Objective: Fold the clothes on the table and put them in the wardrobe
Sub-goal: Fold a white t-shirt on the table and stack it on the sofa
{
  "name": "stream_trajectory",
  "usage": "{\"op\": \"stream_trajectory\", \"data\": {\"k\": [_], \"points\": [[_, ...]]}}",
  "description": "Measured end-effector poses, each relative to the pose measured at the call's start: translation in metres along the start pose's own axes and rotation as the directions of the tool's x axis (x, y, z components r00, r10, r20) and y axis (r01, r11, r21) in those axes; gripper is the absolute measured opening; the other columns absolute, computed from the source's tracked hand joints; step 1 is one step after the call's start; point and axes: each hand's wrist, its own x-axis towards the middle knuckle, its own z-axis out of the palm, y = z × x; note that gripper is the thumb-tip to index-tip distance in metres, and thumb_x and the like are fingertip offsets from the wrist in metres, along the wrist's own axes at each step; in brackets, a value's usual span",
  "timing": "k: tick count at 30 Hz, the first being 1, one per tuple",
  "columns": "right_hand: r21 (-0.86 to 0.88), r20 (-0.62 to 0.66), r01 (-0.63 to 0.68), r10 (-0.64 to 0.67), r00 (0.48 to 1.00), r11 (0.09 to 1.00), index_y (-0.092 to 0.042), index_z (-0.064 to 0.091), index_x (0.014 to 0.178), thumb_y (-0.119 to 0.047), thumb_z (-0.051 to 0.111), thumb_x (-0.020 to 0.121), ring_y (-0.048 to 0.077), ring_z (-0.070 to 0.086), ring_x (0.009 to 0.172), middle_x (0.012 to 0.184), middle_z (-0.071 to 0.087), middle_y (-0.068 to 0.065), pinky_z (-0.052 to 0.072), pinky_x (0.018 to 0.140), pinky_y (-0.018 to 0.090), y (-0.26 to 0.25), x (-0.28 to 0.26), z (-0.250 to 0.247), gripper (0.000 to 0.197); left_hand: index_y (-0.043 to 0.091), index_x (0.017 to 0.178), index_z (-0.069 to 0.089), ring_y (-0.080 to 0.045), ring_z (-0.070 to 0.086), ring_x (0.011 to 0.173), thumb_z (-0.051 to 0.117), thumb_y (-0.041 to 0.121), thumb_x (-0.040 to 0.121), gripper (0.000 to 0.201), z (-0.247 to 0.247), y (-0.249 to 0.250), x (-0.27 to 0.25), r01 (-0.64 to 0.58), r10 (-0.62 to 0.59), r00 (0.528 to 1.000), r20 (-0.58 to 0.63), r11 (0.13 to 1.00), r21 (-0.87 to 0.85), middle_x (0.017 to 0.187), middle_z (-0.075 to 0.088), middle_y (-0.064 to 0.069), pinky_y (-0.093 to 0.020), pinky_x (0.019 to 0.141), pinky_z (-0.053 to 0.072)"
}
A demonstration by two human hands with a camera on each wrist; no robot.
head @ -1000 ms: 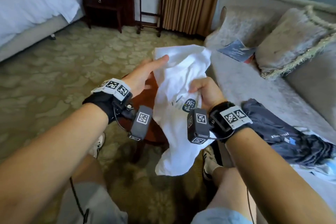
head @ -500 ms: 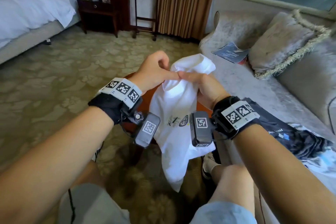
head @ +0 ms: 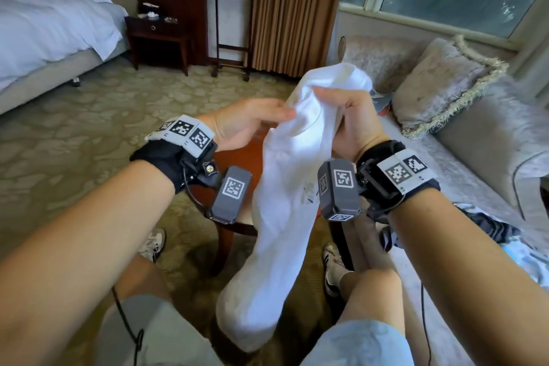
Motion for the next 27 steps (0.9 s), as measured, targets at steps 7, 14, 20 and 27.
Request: {"op": "stream_trajectory", "data": {"k": [7,14,20,27], "points": [[-0.091,-0.177,0.097,-0.112,0.978,0.991,-0.004,0.061,0.117,-0.013,0.046,0.098,0.032,0.065,0.107,0.118,0.068,0.014,0.051,0.097,0.049,0.005,-0.006,-0.012,0.026,0.012,0.108,0.056,-0.036,0.063,0.099,0.076,-0.007,0.072,0.045,-0.025,-0.019,-0.010,0.209,-0.177,0.978,-0.111,0.823,0.529,0.111,0.063,-0.019,-0.046,0.079,0.051],[-0.291,-0.382,0.066,-0.179,0.907,0.954,-0.009,0.066,0.102,-0.029,0.077,0.066,0.029,0.066,0.092,0.098,0.066,0.014,0.054,0.087,0.047,0.025,0.016,-0.042,0.043,0.003,0.099,0.068,-0.024,0.063,0.093,0.067,0.001,0.085,0.014,-0.061,-0.031,-0.017,0.150,0.148,0.894,-0.423,0.790,0.594,0.103,0.067,-0.011,-0.040,0.087,0.051],[-0.491,-0.395,-0.030,-0.192,0.899,0.871,-0.014,0.079,0.092,-0.023,0.081,0.070,0.022,0.071,0.087,0.095,0.076,0.007,0.057,0.070,0.030,0.031,0.020,-0.071,0.024,0.022,0.073,0.060,-0.021,0.052,0.073,0.055,0.008,0.093,0.025,-0.093,-0.045,-0.009,0.197,0.243,0.791,-0.562,0.768,0.609,0.079,0.059,-0.006,-0.029,0.067,0.041],[-0.491,-0.493,-0.193,-0.089,0.865,0.849,-0.012,0.077,0.078,-0.030,0.089,0.063,0.020,0.062,0.062,0.074,0.072,0.006,0.048,0.059,0.029,0.044,0.031,-0.092,0.026,0.009,0.077,0.070,-0.032,0.062,0.089,0.064,0.005,0.085,0.011,-0.110,-0.045,0.000,0.311,0.234,0.772,-0.591,0.672,0.672,0.088,0.066,-0.012,-0.043,0.080,0.052]]}}
